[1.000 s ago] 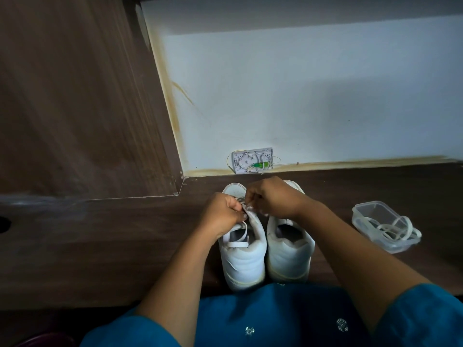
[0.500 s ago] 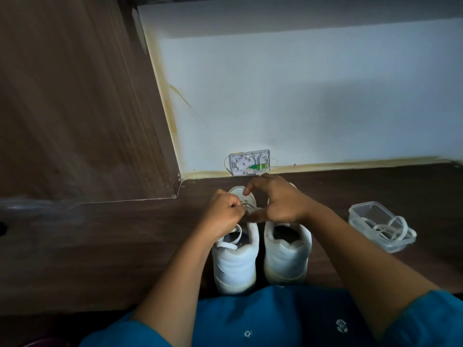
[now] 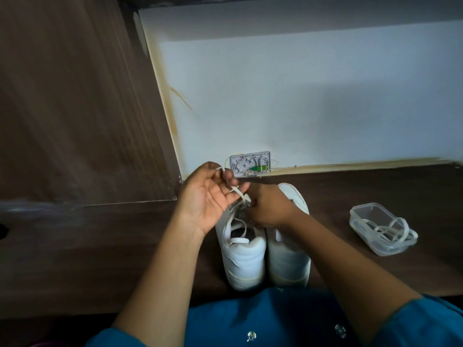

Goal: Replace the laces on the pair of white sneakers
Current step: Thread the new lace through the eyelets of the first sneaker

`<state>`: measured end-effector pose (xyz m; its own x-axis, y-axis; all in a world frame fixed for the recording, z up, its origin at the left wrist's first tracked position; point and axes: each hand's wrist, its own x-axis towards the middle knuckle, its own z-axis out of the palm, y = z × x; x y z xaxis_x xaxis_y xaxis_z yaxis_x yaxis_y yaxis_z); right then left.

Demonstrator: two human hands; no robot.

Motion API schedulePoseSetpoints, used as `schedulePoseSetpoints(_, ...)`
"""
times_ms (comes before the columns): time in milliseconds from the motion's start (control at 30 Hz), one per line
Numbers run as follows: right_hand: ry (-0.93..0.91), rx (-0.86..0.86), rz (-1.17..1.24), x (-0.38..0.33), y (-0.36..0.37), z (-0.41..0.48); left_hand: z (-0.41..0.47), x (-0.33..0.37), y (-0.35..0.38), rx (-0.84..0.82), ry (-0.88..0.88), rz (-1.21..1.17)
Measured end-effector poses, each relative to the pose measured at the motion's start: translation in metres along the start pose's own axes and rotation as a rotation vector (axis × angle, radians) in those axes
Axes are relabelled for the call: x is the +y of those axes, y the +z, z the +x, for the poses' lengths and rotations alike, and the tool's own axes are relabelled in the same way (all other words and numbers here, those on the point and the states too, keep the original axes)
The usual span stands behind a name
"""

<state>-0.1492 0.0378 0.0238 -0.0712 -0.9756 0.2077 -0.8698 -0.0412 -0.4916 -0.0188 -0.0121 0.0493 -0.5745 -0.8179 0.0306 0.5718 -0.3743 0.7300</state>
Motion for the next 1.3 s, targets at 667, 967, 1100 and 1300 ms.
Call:
schedulePoseSetpoints(667,0.091,-0.062,-0.029,0.009,-0.01,0.0,0.001,-0.038,-0.011,0.055,0.267,1.917)
schedulePoseSetpoints(967,0.2,-0.047,-0.05,0.011,-0.009,0.003,-0.005,-0.007,-0.026,-0.328,0.025,0.821)
schedulePoseSetpoints(1100,0.129,-0.074,0.024,0.013,-0.007,0.007,-0.008,-0.001,-0.03,-0.248,-0.171,0.386)
schedulePoseSetpoints(1300,-0.073,-0.052,0.043,0.02,0.003,0.009,0.0,-0.009,-0.019,0.042,-0.077,0.547)
